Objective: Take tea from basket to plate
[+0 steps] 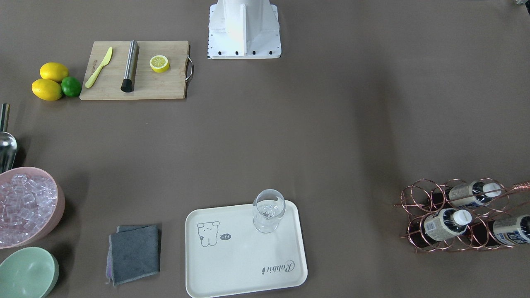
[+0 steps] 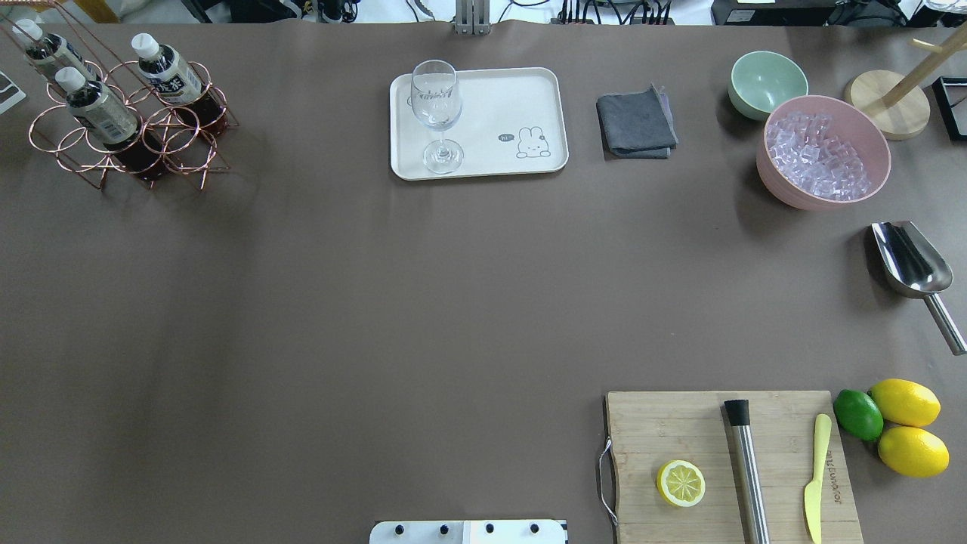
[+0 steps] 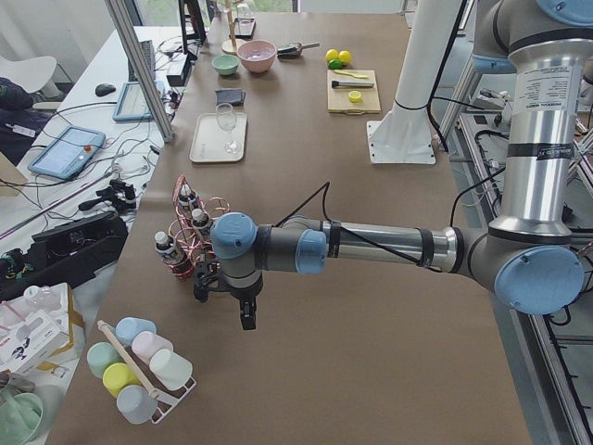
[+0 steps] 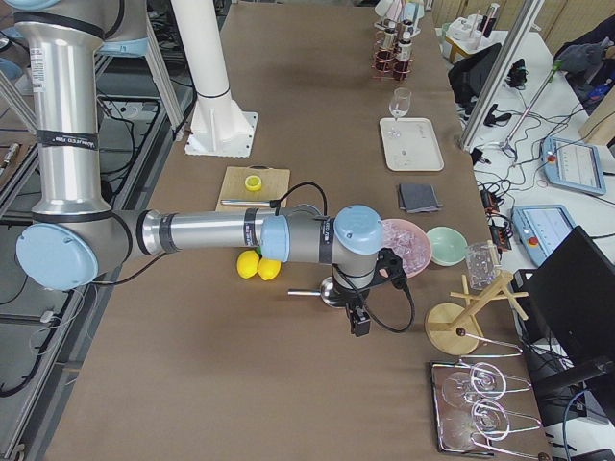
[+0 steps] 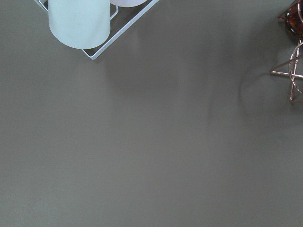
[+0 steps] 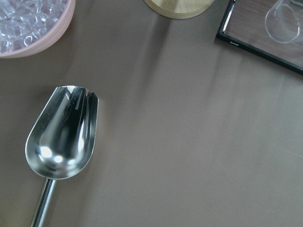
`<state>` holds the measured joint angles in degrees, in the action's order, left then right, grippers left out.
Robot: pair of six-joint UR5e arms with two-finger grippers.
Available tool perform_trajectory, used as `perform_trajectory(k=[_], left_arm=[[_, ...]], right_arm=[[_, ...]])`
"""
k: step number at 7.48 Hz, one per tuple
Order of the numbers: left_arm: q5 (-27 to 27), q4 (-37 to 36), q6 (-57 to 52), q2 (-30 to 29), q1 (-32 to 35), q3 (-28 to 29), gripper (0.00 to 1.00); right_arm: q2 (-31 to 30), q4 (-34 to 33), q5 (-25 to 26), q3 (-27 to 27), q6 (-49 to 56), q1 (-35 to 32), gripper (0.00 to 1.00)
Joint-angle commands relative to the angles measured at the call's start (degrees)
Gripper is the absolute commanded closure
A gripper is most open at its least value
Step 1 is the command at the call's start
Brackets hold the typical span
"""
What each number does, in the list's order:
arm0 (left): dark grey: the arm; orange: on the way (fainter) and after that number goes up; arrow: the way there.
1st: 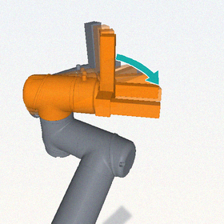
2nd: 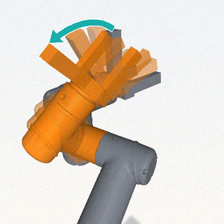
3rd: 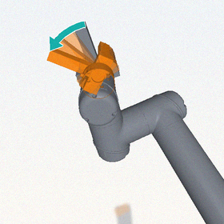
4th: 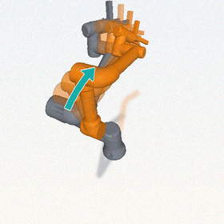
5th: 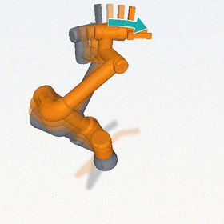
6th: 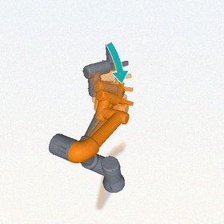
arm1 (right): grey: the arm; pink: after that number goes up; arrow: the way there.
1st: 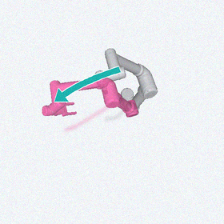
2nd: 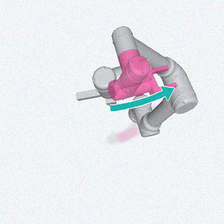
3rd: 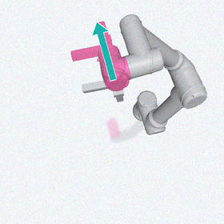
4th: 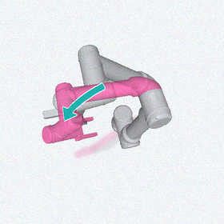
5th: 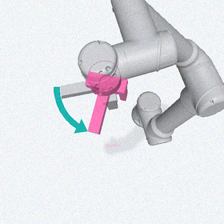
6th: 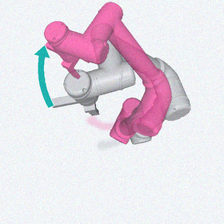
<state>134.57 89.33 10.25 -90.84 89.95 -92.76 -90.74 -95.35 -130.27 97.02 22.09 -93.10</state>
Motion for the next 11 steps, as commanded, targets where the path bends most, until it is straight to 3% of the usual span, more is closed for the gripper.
perform_trajectory(k=[1,4,7,9,11], left_arm=[[0.2,0.2,-0.4,0.2,0.0,0.3,0.02],[0.0,-0.8,0.3,-1.3,0.0,1.1,0.02],[0.3,-11.6,7.7,-9.2,2.4,0.9,0.02],[3.9,-11.6,29.9,-11.4,4.0,-1.8,0.02],[3.9,-11.7,45.8,-14.8,3.7,-2.9,0.02]], right_arm=[[-0.1,0.1,0.0,0.2,0.1,0.0,0.01],[-0.1,0.0,0.0,0.3,-0.3,0.2,0.00],[-0.7,0.0,-0.8,-0.5,-0.1,0.2,0.00],[-0.3,-0.1,-1.4,-1.2,0.0,0.3,0.00],[-0.5,-0.1,-2.2,-1.5,0.1,0.9,0.01]])
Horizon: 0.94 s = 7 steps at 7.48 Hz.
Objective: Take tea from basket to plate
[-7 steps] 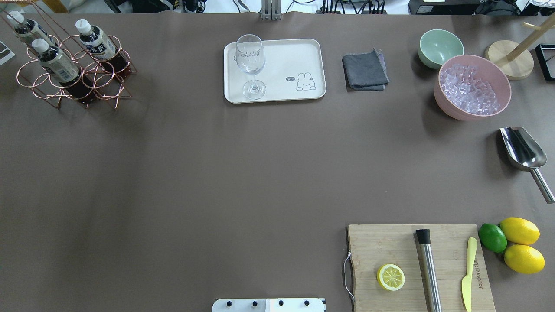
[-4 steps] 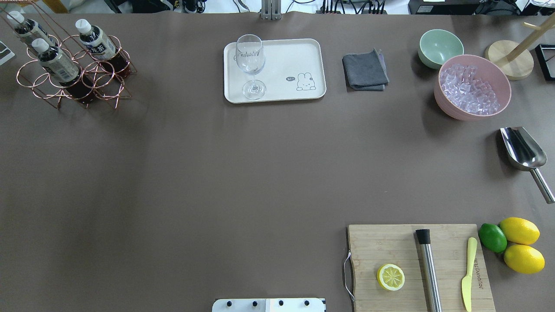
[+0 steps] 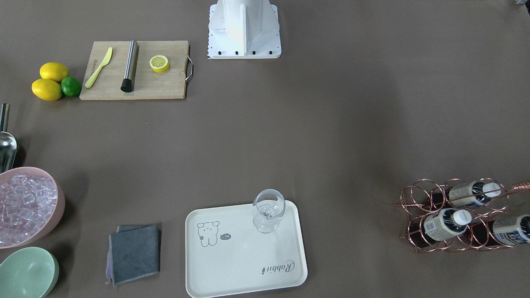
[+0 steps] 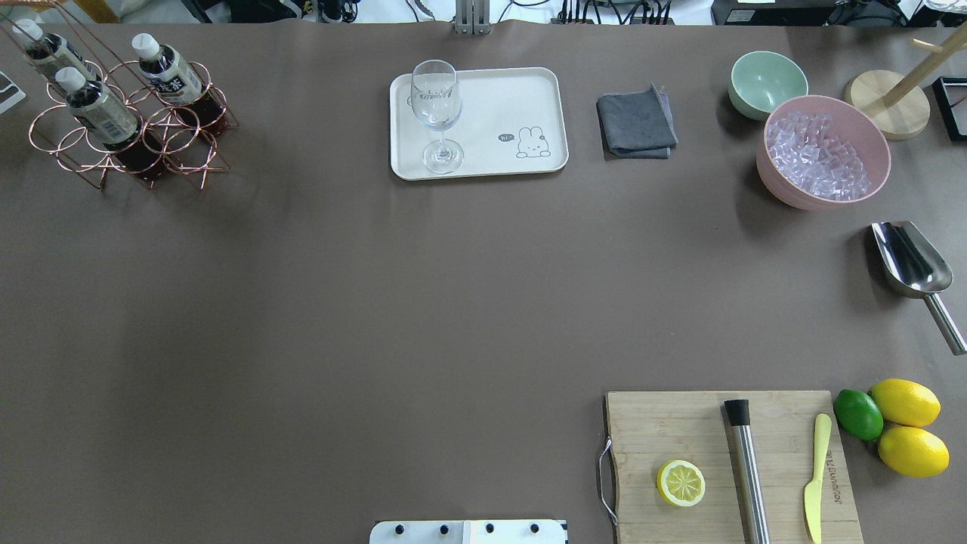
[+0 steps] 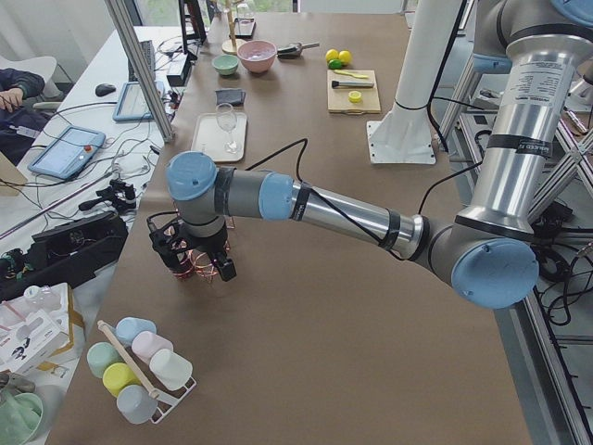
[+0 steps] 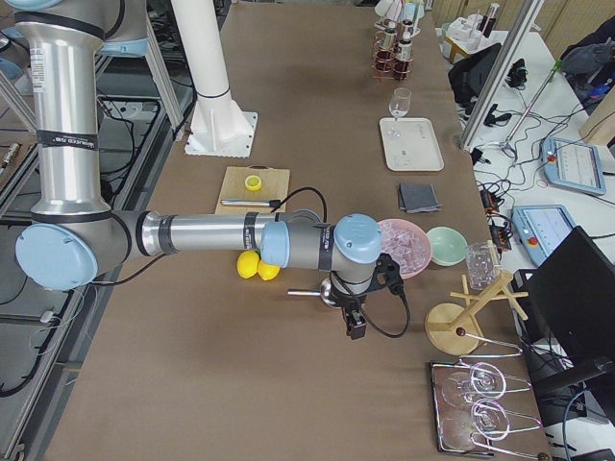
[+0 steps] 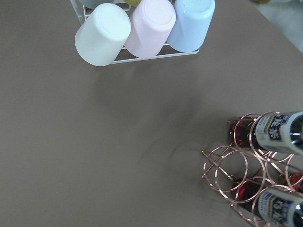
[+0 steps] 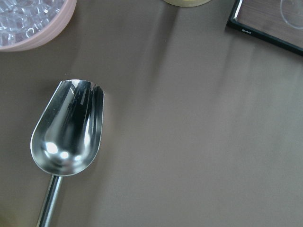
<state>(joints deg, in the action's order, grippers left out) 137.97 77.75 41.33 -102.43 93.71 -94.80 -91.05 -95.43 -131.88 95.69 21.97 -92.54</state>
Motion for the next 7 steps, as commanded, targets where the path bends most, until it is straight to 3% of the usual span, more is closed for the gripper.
perform_trajectory(k=[1,3,4,7], left_arm=[[0.5,-0.3,23.2,-6.3,-0.3,1.4,0.02],[0.2,-7.3,25.6,-13.6,-0.4,5.7,0.02],[0.2,-10.5,25.6,-18.9,-0.4,11.3,0.02],[0.6,-11.0,30.0,-20.8,-1.9,13.4,0.03]], right_arm=[[-0.4,0.0,-0.7,0.0,0.3,0.3,0.01],[-0.4,-0.1,-3.4,-0.3,0.4,0.3,0.01],[-0.2,0.0,-3.6,-0.9,0.3,0.5,0.00],[-0.5,0.2,-3.4,-2.8,1.0,1.1,0.00]])
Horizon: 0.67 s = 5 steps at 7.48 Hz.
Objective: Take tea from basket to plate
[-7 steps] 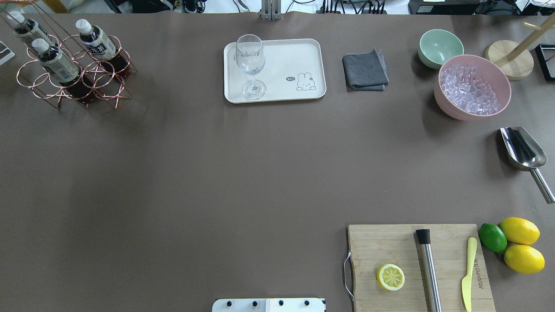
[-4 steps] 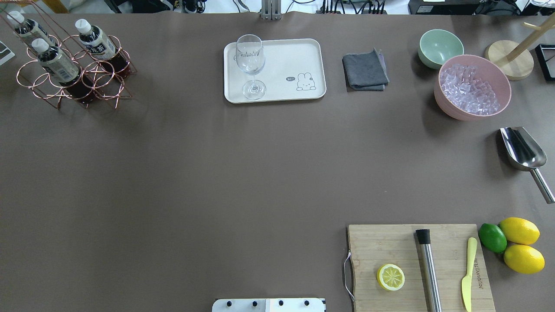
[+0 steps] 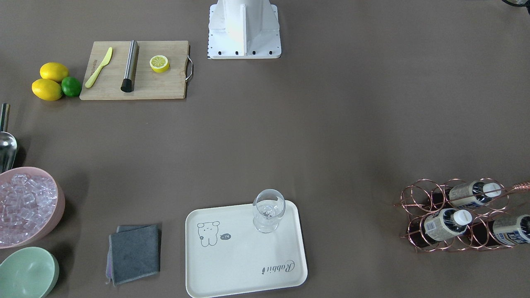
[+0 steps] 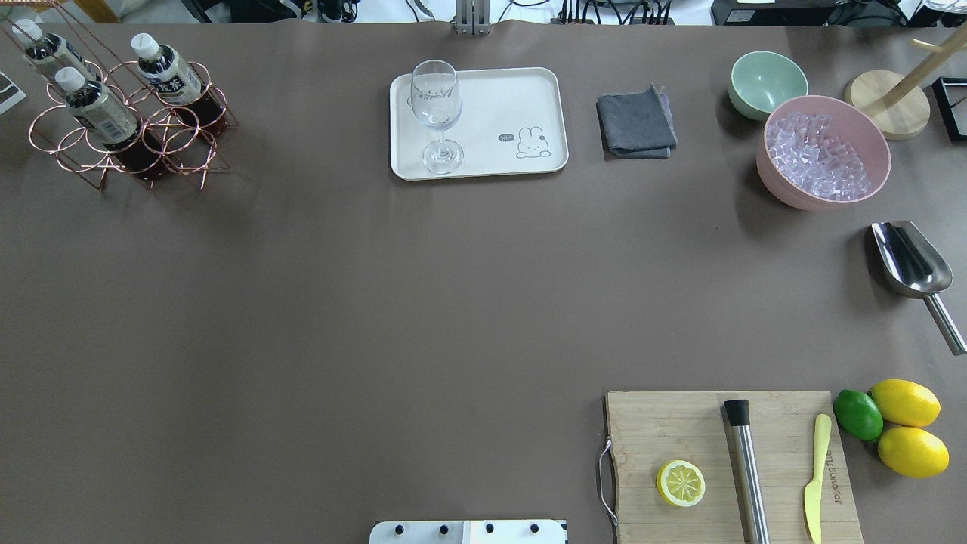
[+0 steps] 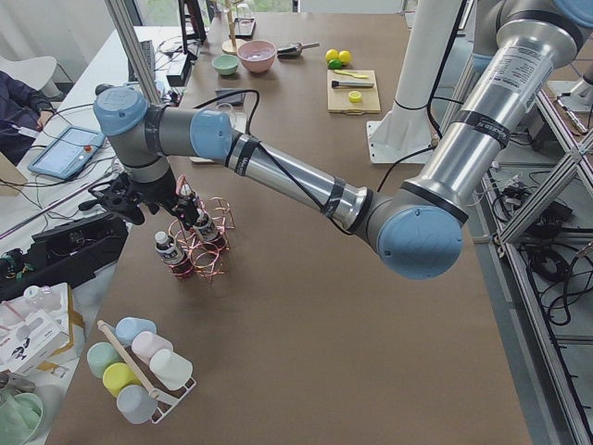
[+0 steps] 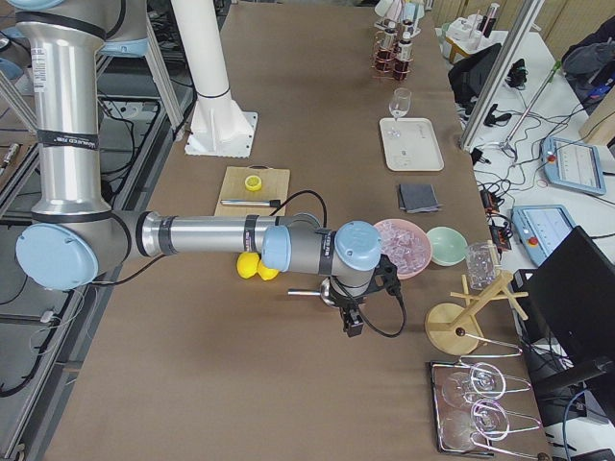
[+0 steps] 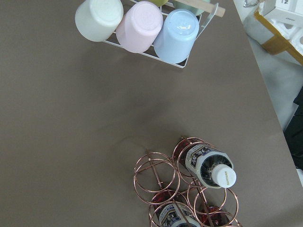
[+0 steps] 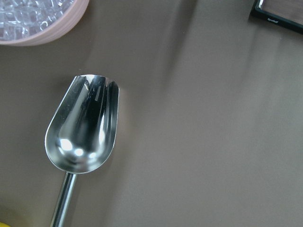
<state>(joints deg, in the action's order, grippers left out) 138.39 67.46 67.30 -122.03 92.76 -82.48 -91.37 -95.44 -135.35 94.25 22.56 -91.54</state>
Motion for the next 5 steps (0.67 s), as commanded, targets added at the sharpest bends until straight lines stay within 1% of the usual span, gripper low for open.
perform_trajectory(k=[1,2,3,4,5], left_arm=[[0.9,-0.7,10.0,-1.3,-2.9,1.0,0.03],[1.0,-0.7,11.2,-1.8,-4.9,1.6,0.02],[0.7,-0.7,11.2,-4.2,-7.4,4.4,0.02],[0.8,-0.7,11.4,-7.9,-8.1,9.0,0.02],[0.8,-0.5,12.4,-8.7,-8.1,10.3,0.02]], right_arm=[[-0.1,0.2,0.3,-1.6,2.1,0.1,0.00],[-0.1,0.2,0.4,-2.7,2.3,0.2,0.00],[0.1,0.3,0.4,-3.4,2.4,0.1,0.00],[0.1,0.3,0.4,-3.4,2.3,0.1,0.01],[0.1,0.2,0.4,-3.5,2.2,0.2,0.01]])
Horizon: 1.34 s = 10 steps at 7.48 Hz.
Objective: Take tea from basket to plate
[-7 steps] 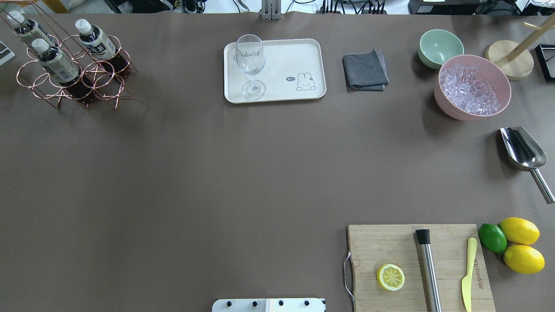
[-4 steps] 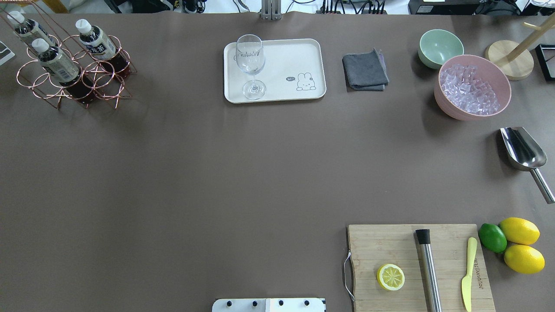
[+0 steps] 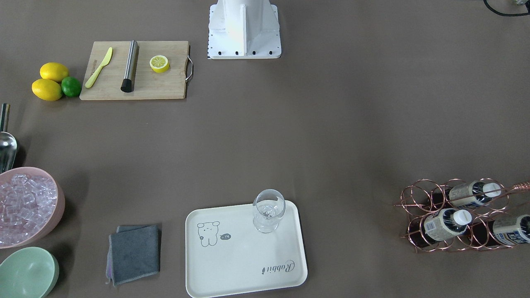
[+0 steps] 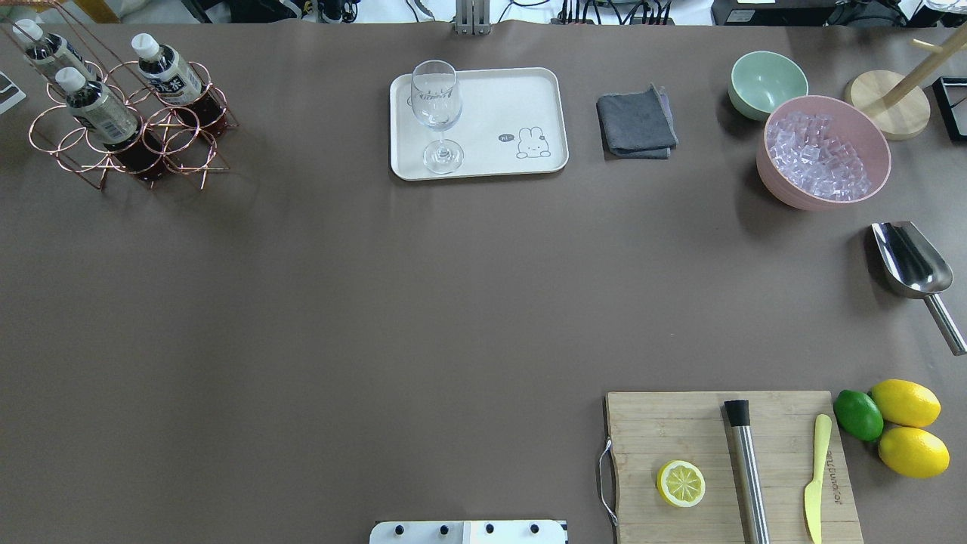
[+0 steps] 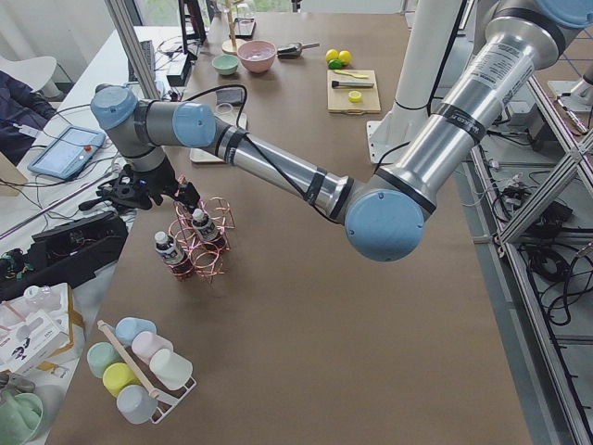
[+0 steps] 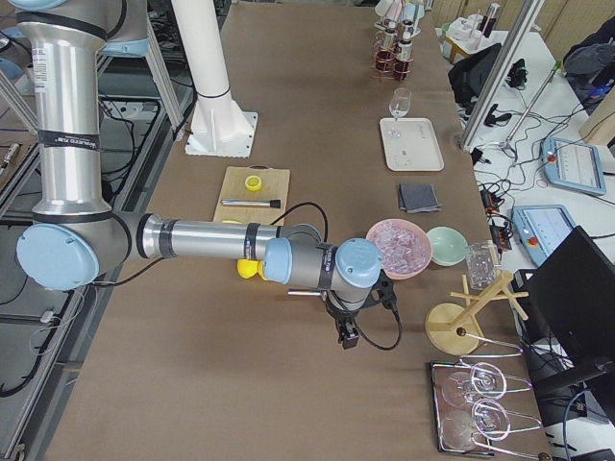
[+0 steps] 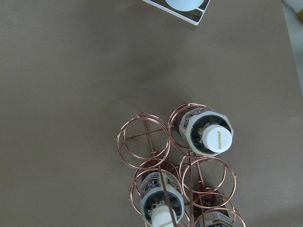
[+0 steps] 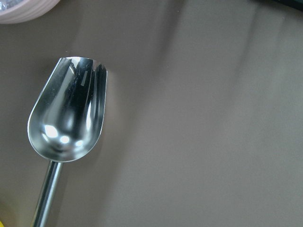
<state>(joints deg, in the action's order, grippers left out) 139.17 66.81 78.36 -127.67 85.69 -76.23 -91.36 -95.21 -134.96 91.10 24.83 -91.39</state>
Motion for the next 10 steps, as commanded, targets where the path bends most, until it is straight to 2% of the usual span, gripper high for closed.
perform_trajectory(k=[1,7,8,9,10], left_arm=[[0.0,0.3,1.5,-3.2,-1.0,4.1,0.03],[-0.2,6.0,7.5,-3.6,-4.2,5.8,0.03],[0.0,6.0,7.5,-3.5,-4.2,5.8,0.15],[0.1,6.0,7.6,-3.6,-4.2,5.7,0.49],[0.2,5.8,7.7,-3.7,-4.2,5.5,0.61]], right_arm=[[0.0,-0.1,0.0,-0.4,0.0,0.1,0.01],[0.0,-0.1,-0.4,-1.6,-0.3,0.1,0.01],[0.0,-0.1,-0.4,-1.7,-0.3,0.0,0.01],[0.0,-0.2,-0.4,-1.7,-0.4,0.0,0.01],[0.0,-0.2,-0.4,-1.7,-0.3,0.0,0.01]])
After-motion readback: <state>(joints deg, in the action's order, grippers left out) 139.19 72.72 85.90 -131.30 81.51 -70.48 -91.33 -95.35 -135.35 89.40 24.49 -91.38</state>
